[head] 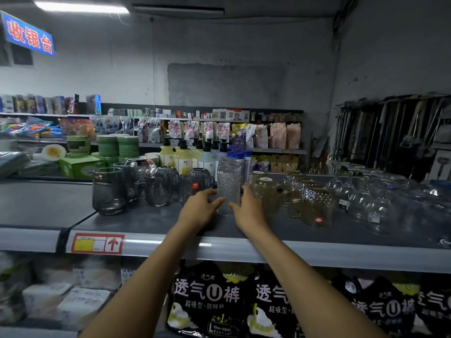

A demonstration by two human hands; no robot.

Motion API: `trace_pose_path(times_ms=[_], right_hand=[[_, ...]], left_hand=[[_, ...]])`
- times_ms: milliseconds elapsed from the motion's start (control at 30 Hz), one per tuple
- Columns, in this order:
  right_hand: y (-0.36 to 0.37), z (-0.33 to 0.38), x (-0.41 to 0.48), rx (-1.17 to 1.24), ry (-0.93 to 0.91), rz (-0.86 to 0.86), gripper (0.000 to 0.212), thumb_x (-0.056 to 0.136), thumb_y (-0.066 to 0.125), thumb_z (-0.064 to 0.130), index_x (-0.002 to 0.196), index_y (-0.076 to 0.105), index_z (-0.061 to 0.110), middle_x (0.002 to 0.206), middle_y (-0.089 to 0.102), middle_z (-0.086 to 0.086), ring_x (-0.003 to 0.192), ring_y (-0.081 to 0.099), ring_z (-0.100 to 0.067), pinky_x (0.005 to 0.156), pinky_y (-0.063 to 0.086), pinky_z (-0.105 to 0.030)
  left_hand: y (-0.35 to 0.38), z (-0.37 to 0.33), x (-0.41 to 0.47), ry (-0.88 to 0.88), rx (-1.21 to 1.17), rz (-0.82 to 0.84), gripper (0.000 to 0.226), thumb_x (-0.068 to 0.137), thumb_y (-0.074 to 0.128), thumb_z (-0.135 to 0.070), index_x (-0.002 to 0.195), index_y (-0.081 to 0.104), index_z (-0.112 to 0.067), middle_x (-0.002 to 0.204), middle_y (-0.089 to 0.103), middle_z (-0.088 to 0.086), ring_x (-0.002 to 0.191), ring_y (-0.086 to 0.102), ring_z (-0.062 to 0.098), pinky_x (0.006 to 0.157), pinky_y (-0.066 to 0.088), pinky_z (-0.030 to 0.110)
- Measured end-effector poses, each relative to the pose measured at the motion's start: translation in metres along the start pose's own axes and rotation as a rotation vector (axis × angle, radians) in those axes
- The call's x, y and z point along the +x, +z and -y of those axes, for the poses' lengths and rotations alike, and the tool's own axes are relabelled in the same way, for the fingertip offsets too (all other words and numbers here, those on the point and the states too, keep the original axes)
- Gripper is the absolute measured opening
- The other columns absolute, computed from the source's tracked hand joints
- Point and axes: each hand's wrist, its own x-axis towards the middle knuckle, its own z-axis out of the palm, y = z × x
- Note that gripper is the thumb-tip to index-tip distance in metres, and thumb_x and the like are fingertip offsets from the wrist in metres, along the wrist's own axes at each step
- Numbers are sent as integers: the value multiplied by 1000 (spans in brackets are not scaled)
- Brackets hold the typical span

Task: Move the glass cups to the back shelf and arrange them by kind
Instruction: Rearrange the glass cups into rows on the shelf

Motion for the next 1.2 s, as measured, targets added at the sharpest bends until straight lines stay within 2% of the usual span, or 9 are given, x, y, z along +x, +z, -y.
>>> trace_pose_path(times_ms=[300,567,933,1100,1200], right_hand=[[-2,-1,-1,-1,-14,7,66,98,69,20,155,35,16,138,60,-14,123,60,-33,101,52,-43],[-3,-2,2,-17,-21,44,57,101,63,20,152,39,13,143,56,-14,131,56,-34,104,47,-40],[4,-7,9,16,-24,15,50,98,68,18,143,50,10,140,61,-13,128,59,-32,106,50,-45],[4,-9,10,2,-15,12,59,94,73,18,146,47,11,140,61,-13,126,60,-33,105,51,-46],[6,-10,10,-6,2,5,55,92,75,17,141,50,10,135,62,-14,122,62,-32,101,53,-46]], left_hand=[[-3,-3,-4,11,-15,-15,54,97,64,-50,144,58,-24,122,75,9,113,69,28,99,55,45],[-7,-8,-9,58,-157,11,56,95,73,-32,146,52,-25,118,75,7,99,73,19,96,58,47],[-7,-8,-10,47,-160,17,57,95,73,-34,148,53,-21,119,75,7,104,72,23,100,56,47],[-7,-7,-9,16,-157,-14,50,93,74,-39,135,58,-18,112,74,4,101,72,24,96,57,47],[-7,-7,-9,-1,-163,-1,48,92,74,-41,132,58,-18,108,73,0,100,71,23,95,57,47]])
